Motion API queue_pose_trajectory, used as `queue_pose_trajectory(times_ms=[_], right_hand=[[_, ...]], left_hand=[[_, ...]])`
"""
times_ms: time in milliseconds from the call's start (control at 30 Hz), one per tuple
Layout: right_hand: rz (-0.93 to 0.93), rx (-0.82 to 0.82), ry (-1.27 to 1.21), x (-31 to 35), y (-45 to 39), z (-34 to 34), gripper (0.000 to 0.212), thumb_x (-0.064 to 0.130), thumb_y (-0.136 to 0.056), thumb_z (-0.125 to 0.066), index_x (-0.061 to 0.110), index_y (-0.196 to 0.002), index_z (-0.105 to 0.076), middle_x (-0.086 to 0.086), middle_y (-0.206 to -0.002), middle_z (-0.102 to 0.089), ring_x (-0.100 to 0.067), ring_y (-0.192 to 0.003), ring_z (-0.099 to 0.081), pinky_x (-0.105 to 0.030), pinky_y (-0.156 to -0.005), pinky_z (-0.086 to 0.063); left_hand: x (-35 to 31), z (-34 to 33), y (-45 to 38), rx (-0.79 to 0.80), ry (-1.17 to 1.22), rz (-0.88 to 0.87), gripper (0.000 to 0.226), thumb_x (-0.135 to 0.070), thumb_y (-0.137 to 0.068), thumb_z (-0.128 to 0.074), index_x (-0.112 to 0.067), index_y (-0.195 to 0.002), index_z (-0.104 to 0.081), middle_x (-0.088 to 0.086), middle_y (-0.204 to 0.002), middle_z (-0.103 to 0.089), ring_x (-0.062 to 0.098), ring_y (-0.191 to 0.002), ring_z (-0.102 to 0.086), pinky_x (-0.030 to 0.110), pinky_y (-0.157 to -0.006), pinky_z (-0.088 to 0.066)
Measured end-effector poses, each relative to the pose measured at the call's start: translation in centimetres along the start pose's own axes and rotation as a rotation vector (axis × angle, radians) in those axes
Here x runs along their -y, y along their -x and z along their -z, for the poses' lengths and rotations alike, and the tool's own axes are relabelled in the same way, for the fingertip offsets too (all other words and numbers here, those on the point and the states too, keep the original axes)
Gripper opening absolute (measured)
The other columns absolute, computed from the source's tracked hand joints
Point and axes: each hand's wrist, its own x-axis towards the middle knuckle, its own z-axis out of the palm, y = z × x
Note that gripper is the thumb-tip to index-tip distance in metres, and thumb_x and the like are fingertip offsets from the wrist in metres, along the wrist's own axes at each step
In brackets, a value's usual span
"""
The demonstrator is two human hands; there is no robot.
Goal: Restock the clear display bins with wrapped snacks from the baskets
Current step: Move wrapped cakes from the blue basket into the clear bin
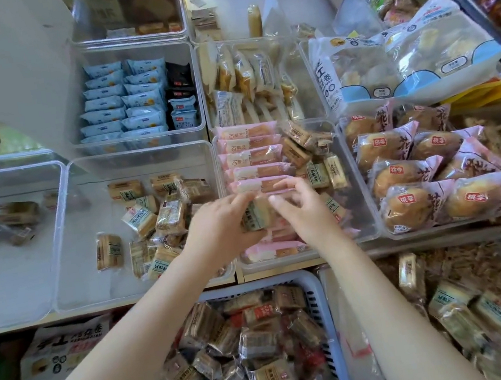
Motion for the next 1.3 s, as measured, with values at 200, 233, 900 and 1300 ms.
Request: queue_pose_trajectory(times_ms=[200, 233, 900, 1300], right_hand=[[0.019, -0.434, 0.161, -0.8, -5.4, 1.1, 0.023, 0.012, -0.092, -0.057, 0.021, -0.113, -0.052, -0.002, -0.115, -0.053, -0.016, -0.091, -0.060, -0.023, -0.070, -0.049], [-0.003, -0.451, 0.216, -1.1, -6.5, 1.2, 0.026, 0.011, -0.091, -0.056, 0.019, -0.116, -0.053, -0.002, -0.117, -0.051, -0.019, -0.095, -0.059, -0.028, -0.074, -0.049], [0.005, -0.572, 0.666, -6.0, -10.6, 2.4, 0.005, 0.012, -0.096, -0.056, 0.009, -0.099, -0.058, -0.010, -0.110, -0.059, -0.031, -0.101, -0.057, -0.038, -0.069, -0.048], [-0.099, -0.560, 0.299, -4.2, -9.7, 2.7, 0.009, 0.023, -0.096, -0.054, 0.020, -0.092, -0.062, -0.007, -0.108, -0.064, -0.020, -0.085, -0.058, -0.029, -0.070, -0.042]], left_hand=[[6.6, -0.8, 1.0, -0.166, -0.073, 0.466, 0.066, -0.048, -0.093, -0.056, -0.013, -0.146, -0.038, 0.012, -0.125, -0.056, 0.028, -0.110, -0.055, 0.042, -0.091, -0.047], [7.3, -1.4, 1.1, -0.117, -0.116, 0.510, 0.066, -0.048, -0.096, -0.050, -0.016, -0.150, -0.031, 0.013, -0.131, -0.053, 0.031, -0.117, -0.051, 0.046, -0.098, -0.044], [7.5, -5.5, 4.2, 0.209, -0.162, 0.371, 0.061, -0.038, -0.095, -0.048, -0.044, -0.151, -0.024, -0.007, -0.166, 0.007, 0.023, -0.153, 0.001, 0.056, -0.118, -0.011], [6.8, -4.6, 5.1, 0.094, 0.022, 0.451, 0.068, -0.040, -0.091, -0.052, -0.036, -0.153, -0.025, -0.005, -0.166, -0.004, 0.021, -0.153, -0.003, 0.054, -0.121, -0.008]])
